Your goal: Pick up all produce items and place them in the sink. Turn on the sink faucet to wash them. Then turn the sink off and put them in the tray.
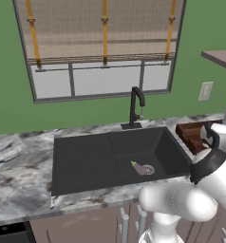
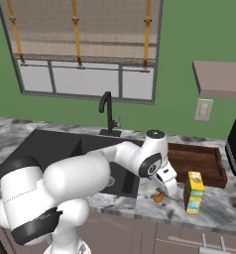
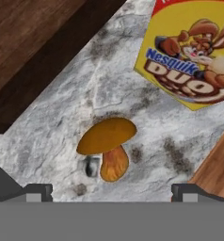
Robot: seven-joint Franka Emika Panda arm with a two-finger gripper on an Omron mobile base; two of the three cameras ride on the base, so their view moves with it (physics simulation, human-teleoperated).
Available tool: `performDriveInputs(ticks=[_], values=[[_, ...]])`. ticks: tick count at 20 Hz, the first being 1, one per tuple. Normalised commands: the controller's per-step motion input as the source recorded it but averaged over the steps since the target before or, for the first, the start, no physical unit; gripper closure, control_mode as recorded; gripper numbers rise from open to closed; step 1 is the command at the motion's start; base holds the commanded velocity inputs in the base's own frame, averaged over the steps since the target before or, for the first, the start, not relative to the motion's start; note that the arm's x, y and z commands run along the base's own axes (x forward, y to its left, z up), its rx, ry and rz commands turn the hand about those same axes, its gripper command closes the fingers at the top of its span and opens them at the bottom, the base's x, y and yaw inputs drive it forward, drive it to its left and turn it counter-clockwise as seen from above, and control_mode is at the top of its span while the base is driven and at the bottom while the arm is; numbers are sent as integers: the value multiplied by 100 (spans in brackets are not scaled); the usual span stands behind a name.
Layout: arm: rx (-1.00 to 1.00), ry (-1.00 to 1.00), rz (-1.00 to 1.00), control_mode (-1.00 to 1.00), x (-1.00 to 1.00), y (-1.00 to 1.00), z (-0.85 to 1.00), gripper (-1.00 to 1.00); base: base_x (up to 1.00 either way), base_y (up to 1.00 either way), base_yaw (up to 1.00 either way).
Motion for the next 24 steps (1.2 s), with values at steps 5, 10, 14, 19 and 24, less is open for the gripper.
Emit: performDriveInputs(ticks=[5, 10, 14, 19, 24], values=[[0, 0, 0, -100, 8, -13, -15, -100, 0, 0, 0], [0, 0, 0, -100, 0, -9, -18, -100, 0, 0, 0], [0, 0, 0, -100, 2, -4, -15, -100, 0, 0, 0], [0, 0, 0, -100, 5, -5, -15, -100, 0, 0, 0], [0, 0, 0, -100, 5, -3, -16, -100, 0, 0, 0]])
